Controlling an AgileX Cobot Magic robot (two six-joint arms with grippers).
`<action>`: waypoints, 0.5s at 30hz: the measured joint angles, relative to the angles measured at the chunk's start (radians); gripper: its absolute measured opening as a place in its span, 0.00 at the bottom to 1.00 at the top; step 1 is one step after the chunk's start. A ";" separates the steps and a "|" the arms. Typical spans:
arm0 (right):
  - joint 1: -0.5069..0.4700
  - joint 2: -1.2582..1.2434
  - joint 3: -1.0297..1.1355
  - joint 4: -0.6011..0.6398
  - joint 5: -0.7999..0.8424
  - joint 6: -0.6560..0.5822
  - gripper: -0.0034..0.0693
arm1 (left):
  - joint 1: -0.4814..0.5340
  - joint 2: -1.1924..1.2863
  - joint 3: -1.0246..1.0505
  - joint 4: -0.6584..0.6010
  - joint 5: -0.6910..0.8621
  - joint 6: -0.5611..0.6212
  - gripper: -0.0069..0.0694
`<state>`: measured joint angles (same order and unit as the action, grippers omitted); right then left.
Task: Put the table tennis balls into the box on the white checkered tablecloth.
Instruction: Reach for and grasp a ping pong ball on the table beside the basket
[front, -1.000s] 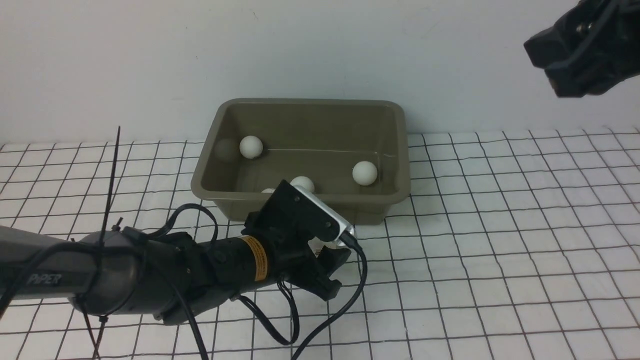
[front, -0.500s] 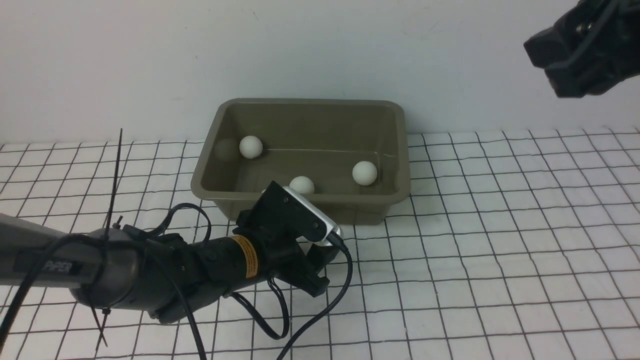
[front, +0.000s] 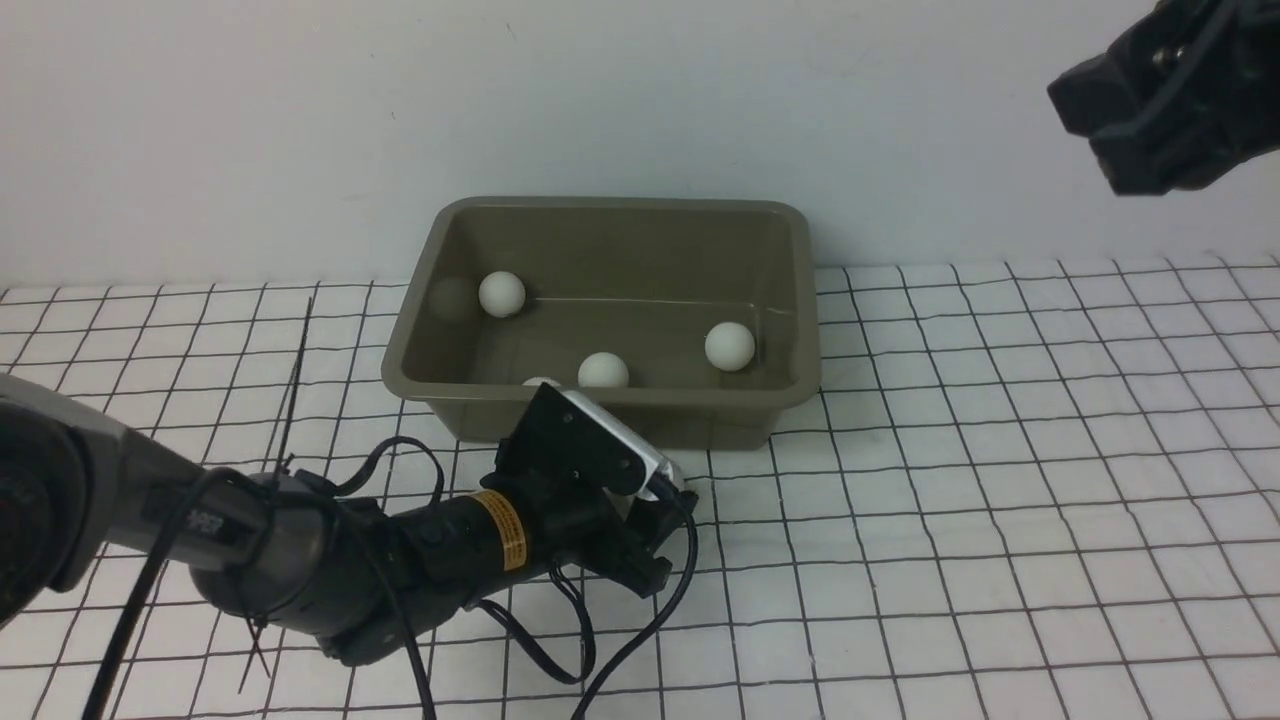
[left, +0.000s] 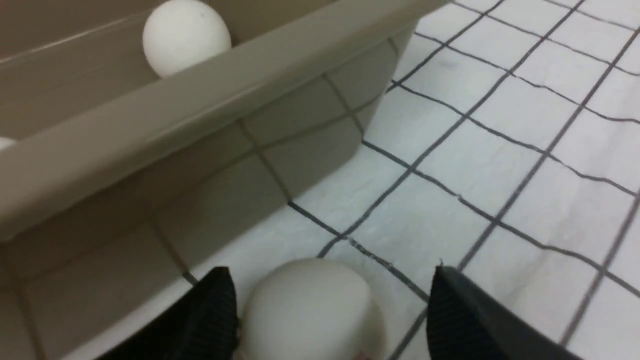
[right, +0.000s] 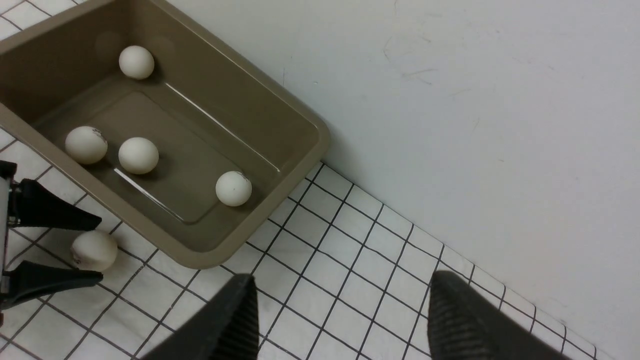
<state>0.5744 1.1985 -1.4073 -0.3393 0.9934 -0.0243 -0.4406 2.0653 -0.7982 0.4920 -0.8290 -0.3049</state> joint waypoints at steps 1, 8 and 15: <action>0.000 0.000 0.000 0.000 0.000 0.000 0.62 | 0.000 0.007 -0.005 -0.005 -0.003 0.000 0.69; 0.000 0.000 0.000 0.000 0.000 0.000 0.62 | 0.000 0.069 -0.023 -0.086 -0.013 0.015 0.66; 0.000 0.000 0.000 0.000 0.000 0.000 0.62 | 0.000 0.073 -0.023 -0.038 -0.060 0.006 0.54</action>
<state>0.5744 1.1985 -1.4073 -0.3393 0.9934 -0.0243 -0.4406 2.1384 -0.8208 0.4539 -0.8891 -0.2992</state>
